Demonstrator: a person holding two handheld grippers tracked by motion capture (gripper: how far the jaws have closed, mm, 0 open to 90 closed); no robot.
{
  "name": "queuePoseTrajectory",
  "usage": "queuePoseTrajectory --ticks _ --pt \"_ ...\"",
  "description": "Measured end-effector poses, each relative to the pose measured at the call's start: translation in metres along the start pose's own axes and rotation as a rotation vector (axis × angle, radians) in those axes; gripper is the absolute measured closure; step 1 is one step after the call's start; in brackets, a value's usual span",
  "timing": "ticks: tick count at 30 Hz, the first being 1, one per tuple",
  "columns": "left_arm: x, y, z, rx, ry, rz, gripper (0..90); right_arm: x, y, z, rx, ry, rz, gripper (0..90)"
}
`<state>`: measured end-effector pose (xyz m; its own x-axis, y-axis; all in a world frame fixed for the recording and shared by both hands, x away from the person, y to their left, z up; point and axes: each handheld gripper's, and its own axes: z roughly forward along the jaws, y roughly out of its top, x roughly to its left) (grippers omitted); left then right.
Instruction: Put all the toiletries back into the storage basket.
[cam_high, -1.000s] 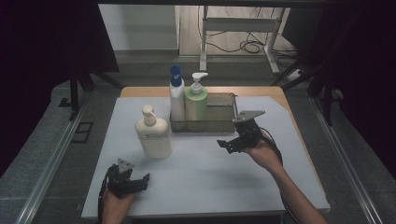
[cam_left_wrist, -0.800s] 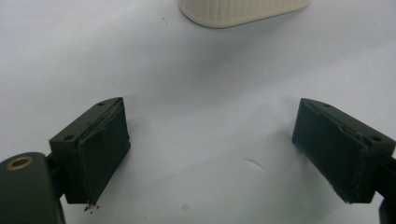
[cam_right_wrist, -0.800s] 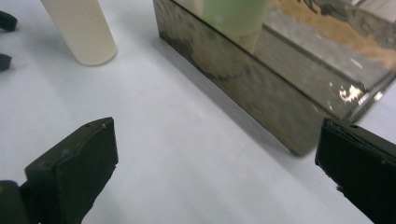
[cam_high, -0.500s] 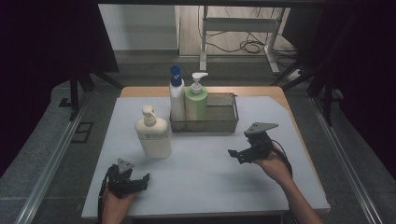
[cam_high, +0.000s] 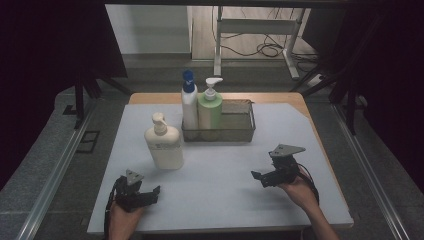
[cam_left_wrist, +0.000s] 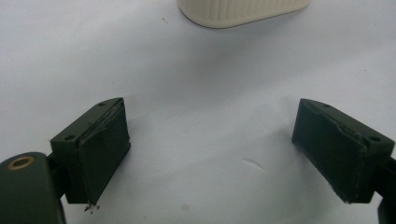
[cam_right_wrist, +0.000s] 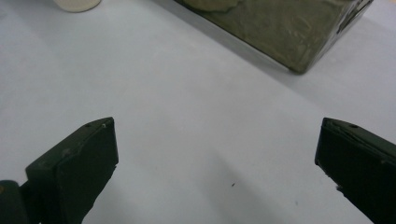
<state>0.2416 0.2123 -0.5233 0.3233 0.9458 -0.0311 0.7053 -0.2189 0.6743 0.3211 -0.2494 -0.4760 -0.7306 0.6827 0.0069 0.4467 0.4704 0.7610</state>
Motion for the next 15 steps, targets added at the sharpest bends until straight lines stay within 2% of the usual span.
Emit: queuePoseTrajectory --ticks 5,11,15 --pt "0.0 0.001 -0.001 -0.004 0.023 -0.007 10.7 -0.003 -0.011 0.004 0.009 -0.004 0.02 0.3" --pt "0.0 0.004 -0.002 -0.007 0.009 -0.014 10.7 -0.002 -0.024 0.008 0.038 -0.011 0.022 0.8" --pt "-0.001 0.006 -0.005 -0.025 -0.01 -0.022 10.7 -0.004 -0.031 0.009 0.048 -0.008 0.026 2.4"
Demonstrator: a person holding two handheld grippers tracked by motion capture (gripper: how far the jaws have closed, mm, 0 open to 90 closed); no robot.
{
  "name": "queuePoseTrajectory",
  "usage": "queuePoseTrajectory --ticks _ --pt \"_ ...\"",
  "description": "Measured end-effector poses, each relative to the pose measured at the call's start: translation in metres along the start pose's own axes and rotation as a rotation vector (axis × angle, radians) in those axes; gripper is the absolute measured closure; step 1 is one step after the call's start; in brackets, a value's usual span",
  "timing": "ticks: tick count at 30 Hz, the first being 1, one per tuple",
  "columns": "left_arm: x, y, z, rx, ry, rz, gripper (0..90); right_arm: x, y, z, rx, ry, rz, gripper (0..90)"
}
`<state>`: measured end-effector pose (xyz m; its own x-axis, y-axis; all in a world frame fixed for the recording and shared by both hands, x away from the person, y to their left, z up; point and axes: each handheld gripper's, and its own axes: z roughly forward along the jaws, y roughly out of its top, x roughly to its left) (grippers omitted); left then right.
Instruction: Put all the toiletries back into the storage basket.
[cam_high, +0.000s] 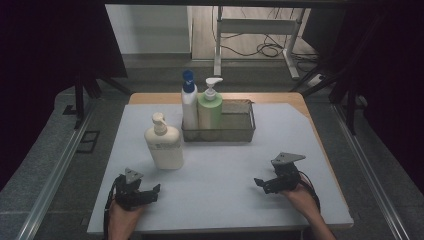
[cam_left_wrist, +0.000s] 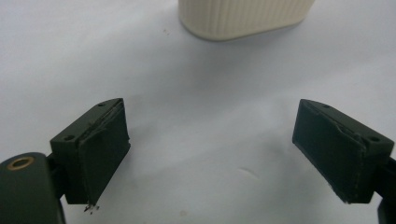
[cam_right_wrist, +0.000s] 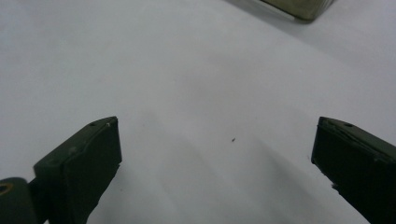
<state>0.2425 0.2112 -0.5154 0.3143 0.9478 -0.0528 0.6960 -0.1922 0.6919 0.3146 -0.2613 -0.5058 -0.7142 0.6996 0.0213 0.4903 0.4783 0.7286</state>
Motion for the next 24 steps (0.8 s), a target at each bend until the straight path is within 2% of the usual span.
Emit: queuePoseTrajectory --ticks 3,6,9,15,20,24 --pt "0.001 0.002 -0.003 -0.008 0.011 0.005 12.6 -0.001 -0.004 0.002 0.006 0.001 0.011 2.7" --pt "0.003 0.002 -0.005 -0.022 0.005 -0.004 14.8 -0.001 -0.007 0.005 0.018 0.005 0.01 2.9" --pt "0.004 0.002 -0.007 -0.029 -0.021 -0.001 24.9 -0.002 -0.01 0.008 0.029 -0.006 -0.007 3.1" --pt "0.005 0.005 -0.008 -0.052 -0.026 0.008 32.9 -0.004 -0.013 0.009 0.033 0.001 0.004 2.9" --pt "0.008 0.009 -0.008 -0.089 -0.046 -0.005 43.4 -0.002 -0.013 0.011 0.041 -0.014 -0.015 2.1" --pt "0.008 0.014 -0.005 -0.097 -0.035 0.011 49.9 -0.002 -0.013 0.011 0.04 -0.013 -0.014 2.0"
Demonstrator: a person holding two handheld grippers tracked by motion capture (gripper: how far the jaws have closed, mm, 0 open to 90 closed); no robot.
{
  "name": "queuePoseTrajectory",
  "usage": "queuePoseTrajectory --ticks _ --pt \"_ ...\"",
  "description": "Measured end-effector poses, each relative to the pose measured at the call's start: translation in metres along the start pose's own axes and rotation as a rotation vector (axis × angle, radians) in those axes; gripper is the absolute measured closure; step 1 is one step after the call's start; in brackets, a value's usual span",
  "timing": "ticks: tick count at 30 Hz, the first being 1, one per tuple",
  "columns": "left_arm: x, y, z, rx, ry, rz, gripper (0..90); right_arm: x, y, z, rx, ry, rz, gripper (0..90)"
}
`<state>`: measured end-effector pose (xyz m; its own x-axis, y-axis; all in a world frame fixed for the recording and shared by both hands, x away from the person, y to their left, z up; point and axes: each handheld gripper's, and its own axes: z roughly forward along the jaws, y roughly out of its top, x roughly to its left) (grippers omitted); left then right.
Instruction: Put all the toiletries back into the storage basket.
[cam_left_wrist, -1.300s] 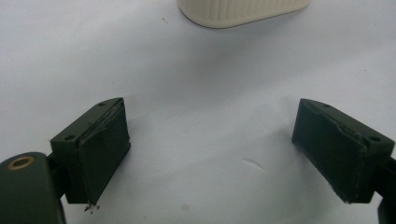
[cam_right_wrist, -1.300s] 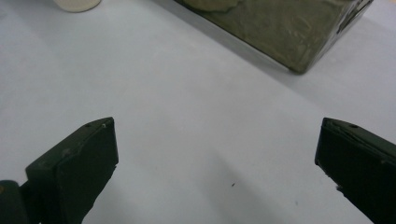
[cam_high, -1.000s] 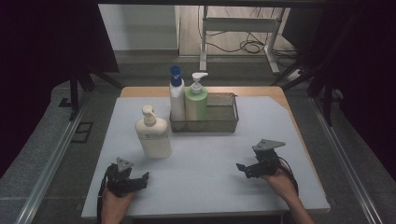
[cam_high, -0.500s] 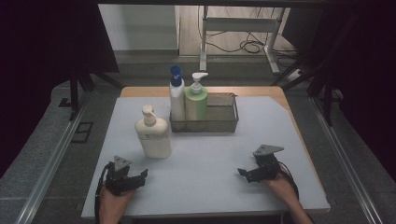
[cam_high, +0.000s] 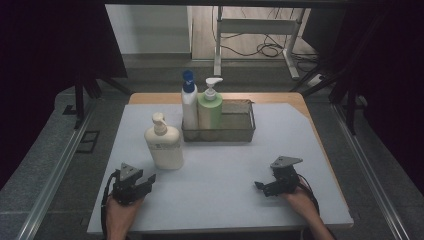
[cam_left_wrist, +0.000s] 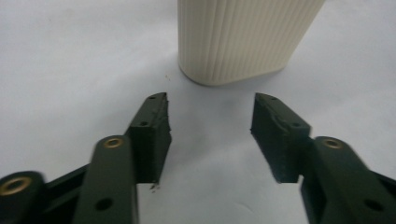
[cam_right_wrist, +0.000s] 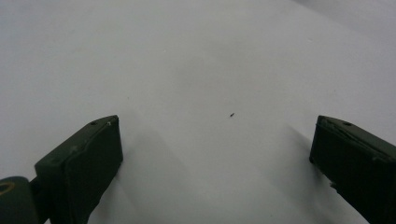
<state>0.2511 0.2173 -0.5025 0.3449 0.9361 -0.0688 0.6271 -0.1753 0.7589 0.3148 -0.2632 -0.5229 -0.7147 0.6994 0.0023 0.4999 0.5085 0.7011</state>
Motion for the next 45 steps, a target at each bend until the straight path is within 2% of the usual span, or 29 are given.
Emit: queuePoseTrajectory --ticks 7,9,12,17,20,23,25,29,37,38,41,45 --pt "0.006 0.01 0.009 0.032 0.021 0.043 67.3 0.0 0.0 0.0 -0.001 0.0 0.0 2.0" --pt "0.011 0.013 0.012 0.039 0.002 0.023 71.8 0.0 0.0 0.0 -0.001 0.0 0.0 2.0" --pt "0.02 0.019 0.016 0.033 -0.036 -0.037 78.0 0.0 0.0 0.0 -0.002 0.0 0.0 2.0" --pt "0.031 0.025 0.023 0.014 -0.032 -0.054 89.0 0.0 0.0 0.0 -0.002 -0.001 0.0 2.0" --pt "0.035 0.03 0.029 0.01 -0.035 -0.045 89.2 0.0 0.0 0.0 -0.002 -0.001 0.001 2.0" --pt "0.036 0.034 0.036 0.006 -0.023 -0.01 89.3 0.0 0.0 0.0 -0.002 -0.001 0.0 2.0" --pt "0.037 0.037 0.041 0.006 -0.019 -0.001 89.3 0.0 0.0 0.0 -0.003 -0.001 -0.001 2.0" --pt "0.041 0.042 0.05 0.013 -0.029 -0.007 89.3 0.0 0.0 0.0 -0.003 -0.001 -0.001 2.0" --pt "0.047 0.043 0.062 -0.002 -0.083 -0.043 89.4 0.0 0.0 0.0 -0.003 -0.002 -0.001 2.0" --pt "0.048 0.043 0.063 -0.007 -0.095 -0.044 89.4 0.0 0.0 0.0 -0.003 -0.002 -0.001 2.0" --pt "0.048 0.043 0.064 -0.009 -0.097 -0.027 89.4 0.0 0.0 0.0 -0.004 -0.002 -0.001 2.0" --pt "0.048 0.043 0.064 -0.01 -0.103 -0.026 89.4 0.0 0.0 0.0 -0.003 -0.001 -0.001 2.0"
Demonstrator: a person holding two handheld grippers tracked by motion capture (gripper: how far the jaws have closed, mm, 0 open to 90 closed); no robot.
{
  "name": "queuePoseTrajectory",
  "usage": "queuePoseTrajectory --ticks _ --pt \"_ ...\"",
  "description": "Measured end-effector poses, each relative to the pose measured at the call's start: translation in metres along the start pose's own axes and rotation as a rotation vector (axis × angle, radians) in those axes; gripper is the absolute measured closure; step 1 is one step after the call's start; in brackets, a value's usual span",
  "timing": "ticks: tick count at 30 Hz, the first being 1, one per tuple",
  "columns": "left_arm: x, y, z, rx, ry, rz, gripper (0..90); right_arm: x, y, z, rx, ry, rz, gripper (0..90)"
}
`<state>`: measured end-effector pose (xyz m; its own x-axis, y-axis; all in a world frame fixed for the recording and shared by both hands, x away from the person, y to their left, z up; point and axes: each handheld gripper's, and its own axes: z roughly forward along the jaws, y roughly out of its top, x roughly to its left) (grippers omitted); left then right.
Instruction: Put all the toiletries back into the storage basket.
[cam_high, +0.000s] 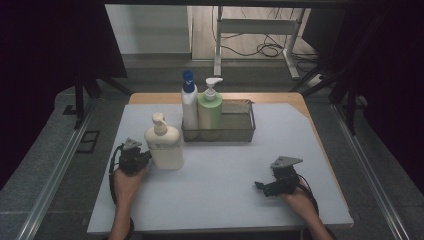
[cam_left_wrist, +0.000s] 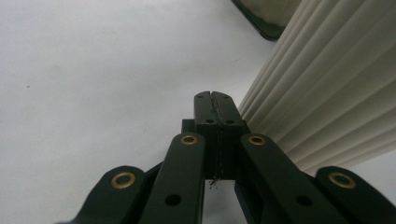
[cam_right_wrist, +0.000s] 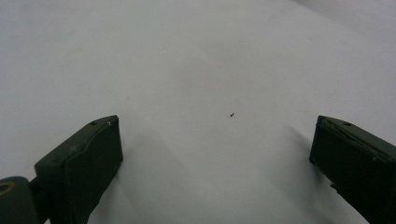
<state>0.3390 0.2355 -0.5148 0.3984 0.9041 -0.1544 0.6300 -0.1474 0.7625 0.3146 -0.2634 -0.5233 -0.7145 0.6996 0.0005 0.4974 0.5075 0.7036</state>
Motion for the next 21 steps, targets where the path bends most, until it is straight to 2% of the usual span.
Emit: queuePoseTrajectory --ticks 5,11,21 --pt "-0.003 -0.002 -0.001 0.001 -0.018 0.002 89.4 0.0 0.0 0.0 0.0 0.0 0.0 2.0" --pt "-0.01 -0.002 -0.003 0.011 -0.034 0.024 89.4 0.0 0.0 0.0 0.0 0.0 0.0 2.0" --pt "-0.026 -0.004 -0.005 0.02 -0.048 0.085 89.3 0.0 0.0 0.0 0.0 0.001 0.0 2.0"
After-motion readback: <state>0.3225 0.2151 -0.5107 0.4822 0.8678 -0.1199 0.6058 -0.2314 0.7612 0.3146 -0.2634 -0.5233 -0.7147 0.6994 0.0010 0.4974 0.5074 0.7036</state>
